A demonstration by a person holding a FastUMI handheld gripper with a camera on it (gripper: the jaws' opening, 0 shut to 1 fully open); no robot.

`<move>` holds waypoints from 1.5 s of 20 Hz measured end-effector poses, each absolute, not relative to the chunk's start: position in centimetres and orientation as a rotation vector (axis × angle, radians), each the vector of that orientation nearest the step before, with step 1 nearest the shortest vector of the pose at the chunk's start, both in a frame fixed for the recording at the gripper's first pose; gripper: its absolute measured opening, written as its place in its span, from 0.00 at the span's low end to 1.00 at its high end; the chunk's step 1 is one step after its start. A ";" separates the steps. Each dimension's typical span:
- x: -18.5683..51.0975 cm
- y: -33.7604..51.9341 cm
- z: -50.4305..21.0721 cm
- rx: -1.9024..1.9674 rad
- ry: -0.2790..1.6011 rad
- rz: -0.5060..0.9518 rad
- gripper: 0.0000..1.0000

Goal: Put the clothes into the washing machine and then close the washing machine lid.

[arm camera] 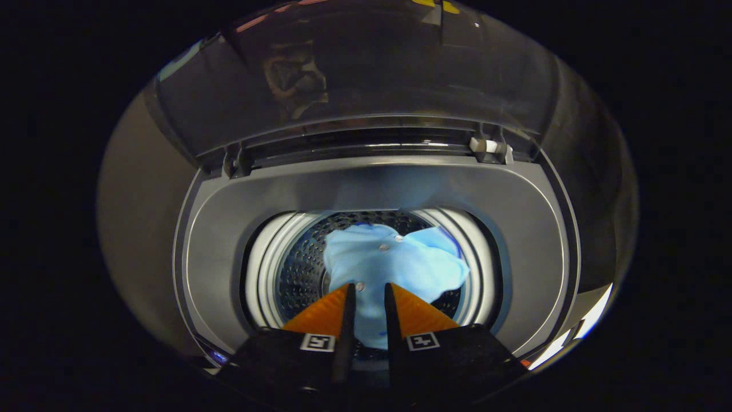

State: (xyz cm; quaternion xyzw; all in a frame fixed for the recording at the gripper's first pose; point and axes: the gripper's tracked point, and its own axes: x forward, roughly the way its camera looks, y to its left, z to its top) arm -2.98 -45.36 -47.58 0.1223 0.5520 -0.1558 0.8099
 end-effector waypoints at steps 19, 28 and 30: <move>2.9 -48.0 -29.2 0.223 0.779 -0.449 1.00; 22.3 -52.7 -18.5 -0.009 0.429 -0.373 0.99; 22.2 -52.5 -23.4 0.020 0.577 -0.346 0.99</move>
